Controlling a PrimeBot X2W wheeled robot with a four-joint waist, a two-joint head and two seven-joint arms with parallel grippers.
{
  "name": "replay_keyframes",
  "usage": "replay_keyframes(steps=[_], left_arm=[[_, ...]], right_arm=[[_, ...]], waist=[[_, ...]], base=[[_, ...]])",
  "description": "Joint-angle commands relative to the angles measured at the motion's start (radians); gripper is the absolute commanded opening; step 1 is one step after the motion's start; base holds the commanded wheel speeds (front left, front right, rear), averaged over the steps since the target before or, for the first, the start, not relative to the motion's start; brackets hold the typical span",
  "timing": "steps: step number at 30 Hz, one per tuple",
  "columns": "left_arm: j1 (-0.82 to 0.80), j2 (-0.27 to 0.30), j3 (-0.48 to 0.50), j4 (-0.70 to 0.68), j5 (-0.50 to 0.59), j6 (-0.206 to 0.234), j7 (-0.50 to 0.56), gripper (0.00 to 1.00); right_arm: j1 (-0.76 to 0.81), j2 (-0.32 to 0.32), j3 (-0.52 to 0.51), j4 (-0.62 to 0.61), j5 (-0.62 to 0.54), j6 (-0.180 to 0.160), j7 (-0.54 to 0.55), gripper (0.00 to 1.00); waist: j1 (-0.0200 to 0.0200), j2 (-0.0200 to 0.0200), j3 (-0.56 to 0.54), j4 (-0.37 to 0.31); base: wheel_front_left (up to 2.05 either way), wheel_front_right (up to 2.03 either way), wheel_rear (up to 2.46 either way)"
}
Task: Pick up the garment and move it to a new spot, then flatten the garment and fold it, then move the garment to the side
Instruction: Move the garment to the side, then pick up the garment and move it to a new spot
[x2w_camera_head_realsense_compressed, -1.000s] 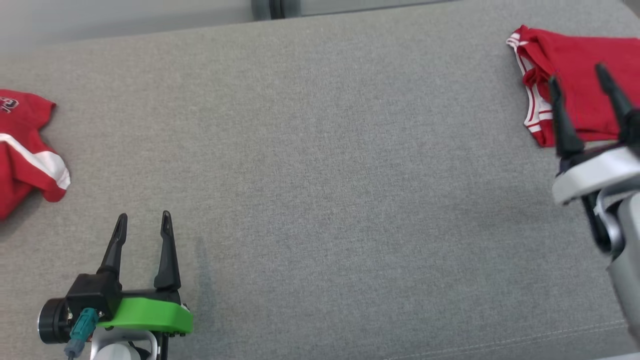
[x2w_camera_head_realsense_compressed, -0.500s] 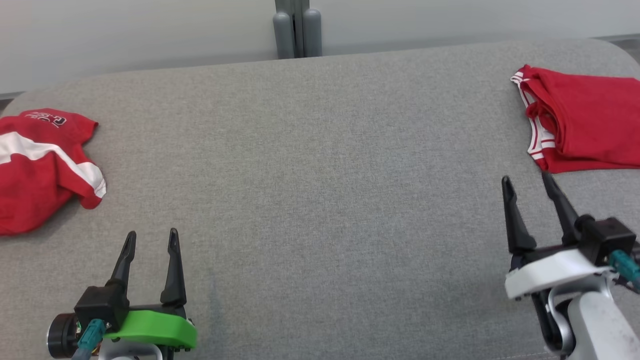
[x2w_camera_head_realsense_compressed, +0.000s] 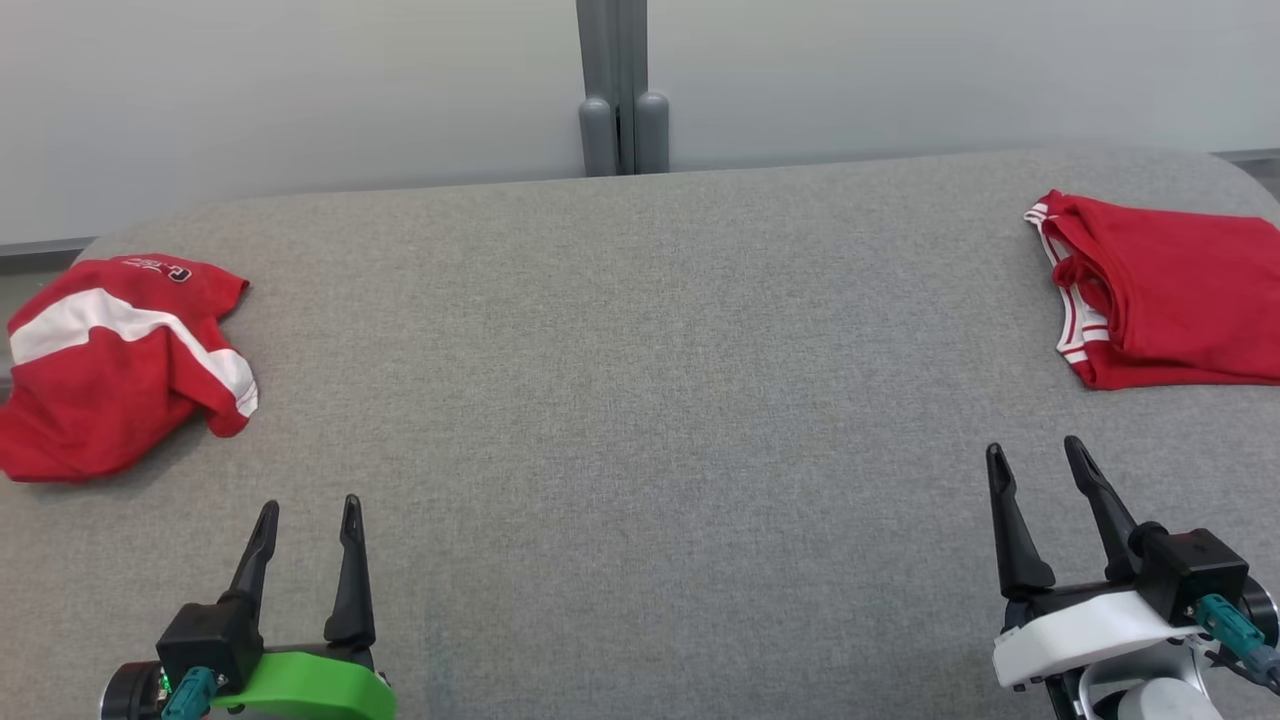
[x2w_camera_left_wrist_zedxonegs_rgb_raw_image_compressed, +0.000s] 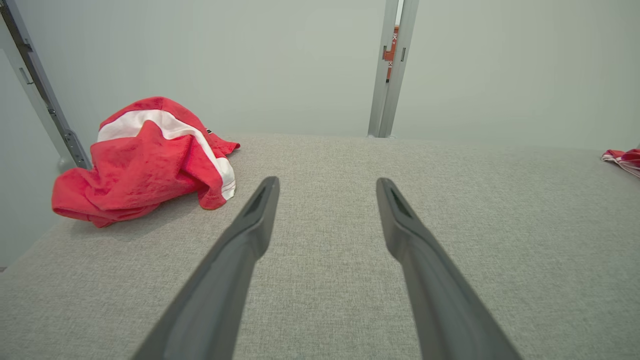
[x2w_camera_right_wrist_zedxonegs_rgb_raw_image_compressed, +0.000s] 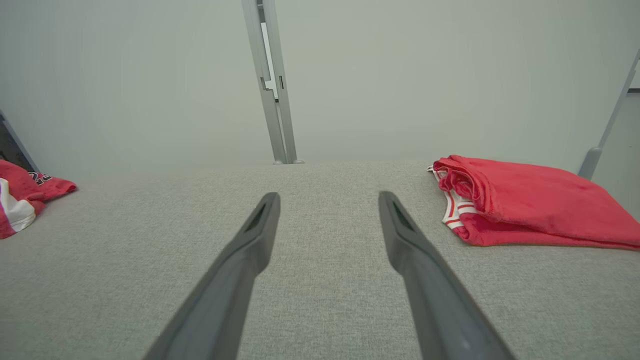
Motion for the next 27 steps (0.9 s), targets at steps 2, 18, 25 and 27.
replay_keyframes(steps=[2,18,25,27], left_arm=[[0.013,0.001,0.001,-0.001,0.012,-0.003,0.0,1.0],[0.03,0.001,0.012,-0.001,0.016,-0.008,0.0,1.0],[0.024,0.001,0.013,0.002,0.013,-0.009,0.0,1.0],[0.023,0.001,0.013,0.003,0.012,-0.009,0.0,1.0]], right_arm=[[0.016,0.004,-0.004,-0.007,-0.004,-0.001,-0.002,1.0],[0.025,0.014,0.006,-0.001,-0.001,-0.001,-0.002,1.0],[0.026,0.015,0.008,0.002,0.0,-0.001,-0.002,1.0],[0.026,0.014,0.009,0.003,0.0,-0.001,-0.003,1.0]], waist=[[0.0001,0.0,-0.01,0.005],[0.0001,0.0,-0.027,-0.009],[0.0001,0.0,-0.03,-0.011],[0.0001,0.0,-0.031,-0.01]], base=[[0.0,0.0,0.0],[0.0,0.0,0.0],[0.0,0.0,0.0],[0.0,0.0,0.0]])
